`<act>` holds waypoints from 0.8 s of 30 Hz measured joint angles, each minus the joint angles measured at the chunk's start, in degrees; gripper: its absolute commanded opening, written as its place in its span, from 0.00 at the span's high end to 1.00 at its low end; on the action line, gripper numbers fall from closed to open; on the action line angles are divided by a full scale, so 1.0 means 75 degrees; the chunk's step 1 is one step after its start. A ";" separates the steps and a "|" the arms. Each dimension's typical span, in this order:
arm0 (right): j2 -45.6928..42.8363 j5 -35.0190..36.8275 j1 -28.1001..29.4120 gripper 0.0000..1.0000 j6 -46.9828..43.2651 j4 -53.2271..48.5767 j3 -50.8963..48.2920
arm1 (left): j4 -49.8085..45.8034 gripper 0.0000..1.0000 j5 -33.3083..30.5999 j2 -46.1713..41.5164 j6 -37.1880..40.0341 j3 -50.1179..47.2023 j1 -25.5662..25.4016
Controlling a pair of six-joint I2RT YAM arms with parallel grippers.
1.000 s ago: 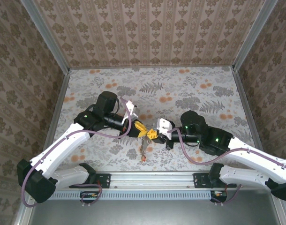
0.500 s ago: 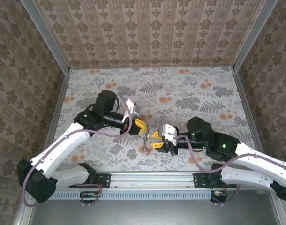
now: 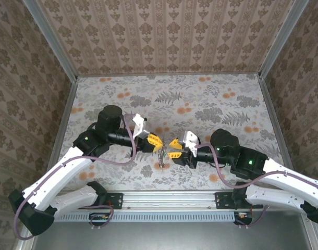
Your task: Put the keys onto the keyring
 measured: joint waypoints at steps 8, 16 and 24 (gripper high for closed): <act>0.0207 -0.0670 0.0000 0.70 0.0070 0.0364 0.0402 | 0.0087 1.00 -0.0318 -0.0268 -0.0111 -0.0009 -0.0280; 0.0326 -0.0772 0.0000 0.67 0.0073 0.0356 0.0408 | 0.0117 1.00 -0.0472 -0.0271 -0.0125 -0.0009 -0.0414; -0.0052 -0.0356 0.0000 0.63 0.0047 0.0376 0.0286 | 0.0134 1.00 -0.0504 -0.0309 -0.0125 -0.0009 -0.0414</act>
